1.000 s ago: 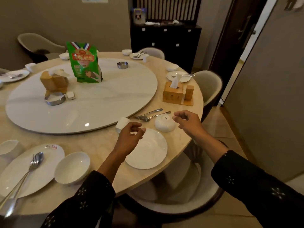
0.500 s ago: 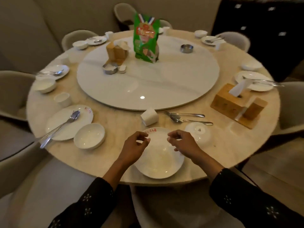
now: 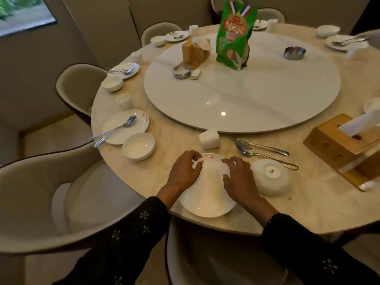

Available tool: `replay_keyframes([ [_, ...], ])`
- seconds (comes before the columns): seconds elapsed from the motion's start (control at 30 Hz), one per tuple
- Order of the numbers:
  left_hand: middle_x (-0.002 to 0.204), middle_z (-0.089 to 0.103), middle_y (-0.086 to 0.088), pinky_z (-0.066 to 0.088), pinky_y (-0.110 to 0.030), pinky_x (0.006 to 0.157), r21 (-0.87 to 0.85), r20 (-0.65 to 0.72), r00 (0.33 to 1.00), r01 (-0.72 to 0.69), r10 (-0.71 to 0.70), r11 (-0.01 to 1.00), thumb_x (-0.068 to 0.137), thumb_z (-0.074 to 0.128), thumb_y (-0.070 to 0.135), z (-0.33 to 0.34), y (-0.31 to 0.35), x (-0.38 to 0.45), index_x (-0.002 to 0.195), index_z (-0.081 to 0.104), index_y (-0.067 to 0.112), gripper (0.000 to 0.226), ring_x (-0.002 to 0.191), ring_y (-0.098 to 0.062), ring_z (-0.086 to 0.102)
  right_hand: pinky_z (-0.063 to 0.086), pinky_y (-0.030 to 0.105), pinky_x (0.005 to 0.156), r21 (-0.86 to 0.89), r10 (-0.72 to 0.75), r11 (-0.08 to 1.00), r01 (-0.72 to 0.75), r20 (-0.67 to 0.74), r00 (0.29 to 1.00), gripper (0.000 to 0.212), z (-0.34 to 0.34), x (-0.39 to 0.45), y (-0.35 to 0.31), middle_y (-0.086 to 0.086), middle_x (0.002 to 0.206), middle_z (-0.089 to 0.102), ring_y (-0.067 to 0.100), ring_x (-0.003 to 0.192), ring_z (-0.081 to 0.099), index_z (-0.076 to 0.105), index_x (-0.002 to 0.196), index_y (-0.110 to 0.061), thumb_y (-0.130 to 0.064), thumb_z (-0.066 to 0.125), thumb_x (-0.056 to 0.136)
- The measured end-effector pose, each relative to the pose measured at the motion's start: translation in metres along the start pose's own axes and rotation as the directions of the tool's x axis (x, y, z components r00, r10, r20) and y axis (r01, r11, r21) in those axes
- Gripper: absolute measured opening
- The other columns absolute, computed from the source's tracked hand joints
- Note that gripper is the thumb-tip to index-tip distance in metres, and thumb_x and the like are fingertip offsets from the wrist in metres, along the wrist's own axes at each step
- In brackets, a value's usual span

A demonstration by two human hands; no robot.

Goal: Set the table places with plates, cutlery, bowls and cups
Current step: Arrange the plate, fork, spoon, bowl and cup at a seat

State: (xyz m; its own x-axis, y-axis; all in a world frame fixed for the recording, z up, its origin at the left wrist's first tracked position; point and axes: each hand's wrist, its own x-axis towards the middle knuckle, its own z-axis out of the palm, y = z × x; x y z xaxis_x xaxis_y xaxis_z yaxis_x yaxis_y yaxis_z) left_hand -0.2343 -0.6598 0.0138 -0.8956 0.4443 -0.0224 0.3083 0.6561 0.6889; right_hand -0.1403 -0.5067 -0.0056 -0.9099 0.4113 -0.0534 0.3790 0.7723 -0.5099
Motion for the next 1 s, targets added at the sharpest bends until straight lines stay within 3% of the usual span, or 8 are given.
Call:
replay_keyframes([
  [0.17, 0.131, 0.051, -0.005, 0.045, -0.036, 0.092, 0.196, -0.068, 0.989, -0.114, 0.129, 0.974, 0.086, 0.064, 0.031, 0.006, 0.023, 0.055, 0.131, 0.049, 0.022, 0.048, 0.114, -0.023, 0.051, 0.038, 0.034, 0.105, 0.084, 0.098, 0.991, -0.104, 0.074, 0.992, 0.06, 0.004, -0.001, 0.01, 0.002, 0.145, 0.038, 0.023, 0.127, 0.041, 0.036, 0.144, -0.025, -0.001, 0.049, 0.091],
  [0.37, 0.143, 0.038, -0.007, 0.042, -0.047, 0.1, 0.379, 0.203, 0.966, -0.226, 0.158, 0.897, 0.079, 0.071, 0.04, 0.024, 0.021, 0.105, 0.142, 0.036, 0.036, 0.072, 0.128, -0.029, 0.043, 0.038, 0.028, 0.102, 0.189, 0.22, 0.957, -0.22, 0.023, 0.975, 0.056, 0.007, -0.011, 0.013, 0.003, 0.135, 0.047, 0.02, 0.124, 0.047, 0.035, 0.145, -0.028, -0.002, 0.043, 0.096],
  [0.5, 0.135, 0.046, -0.008, 0.043, -0.047, 0.096, 0.323, 0.232, 0.954, -0.26, 0.191, 0.91, 0.078, 0.073, 0.034, 0.03, 0.012, 0.114, 0.137, 0.038, 0.033, 0.068, 0.12, -0.031, 0.049, 0.036, 0.029, 0.105, 0.233, 0.319, 0.923, -0.306, -0.02, 0.947, 0.054, 0.01, -0.02, 0.012, 0.001, 0.136, 0.045, 0.018, 0.126, 0.044, 0.037, 0.144, -0.03, -0.004, 0.044, 0.097],
  [0.67, 0.122, 0.053, -0.007, 0.049, -0.043, 0.089, 0.276, 0.239, 0.934, -0.329, 0.267, 0.903, 0.074, 0.077, 0.034, 0.014, 0.006, 0.112, 0.127, 0.043, 0.027, 0.064, 0.105, -0.028, 0.056, 0.033, 0.027, 0.104, 0.266, 0.301, 0.921, -0.284, -0.023, 0.953, 0.053, 0.01, -0.027, 0.014, 0.006, 0.133, 0.047, 0.02, 0.125, 0.044, 0.039, 0.144, -0.027, -0.004, 0.044, 0.097],
  [0.8, 0.114, 0.058, -0.006, 0.051, -0.042, 0.083, 0.101, 0.2, 0.938, -0.306, 0.282, 0.947, 0.067, 0.084, 0.033, -0.01, -0.006, 0.114, 0.116, 0.045, 0.021, 0.064, 0.101, -0.026, 0.055, 0.032, 0.027, 0.105, 0.265, 0.299, 0.922, -0.283, -0.023, 0.954, 0.052, 0.008, -0.027, 0.012, 0.007, 0.132, 0.047, 0.021, 0.125, 0.044, 0.04, 0.143, -0.025, -0.003, 0.046, 0.096],
  [0.9, 0.116, 0.055, -0.006, 0.048, -0.034, 0.083, -0.054, 0.215, 0.935, -0.278, 0.283, 0.959, 0.065, 0.087, 0.023, -0.025, -0.015, 0.116, 0.125, 0.043, 0.015, 0.075, 0.101, -0.022, 0.053, 0.032, 0.027, 0.104, 0.273, 0.306, 0.918, -0.288, -0.027, 0.952, 0.051, 0.008, -0.027, 0.013, 0.008, 0.131, 0.048, 0.022, 0.124, 0.044, 0.041, 0.142, -0.025, -0.003, 0.047, 0.096],
  [1.0, 0.127, 0.051, -0.008, 0.047, -0.033, 0.091, -0.041, 0.282, 0.921, -0.268, 0.269, 0.963, 0.067, 0.087, 0.019, -0.037, -0.024, 0.12, 0.139, 0.037, 0.012, 0.087, 0.109, -0.021, 0.051, 0.032, 0.03, 0.105, 0.265, 0.317, 0.918, -0.296, -0.038, 0.948, 0.051, 0.008, -0.028, 0.013, 0.008, 0.132, 0.048, 0.023, 0.125, 0.043, 0.041, 0.142, -0.025, -0.004, 0.047, 0.096],
])
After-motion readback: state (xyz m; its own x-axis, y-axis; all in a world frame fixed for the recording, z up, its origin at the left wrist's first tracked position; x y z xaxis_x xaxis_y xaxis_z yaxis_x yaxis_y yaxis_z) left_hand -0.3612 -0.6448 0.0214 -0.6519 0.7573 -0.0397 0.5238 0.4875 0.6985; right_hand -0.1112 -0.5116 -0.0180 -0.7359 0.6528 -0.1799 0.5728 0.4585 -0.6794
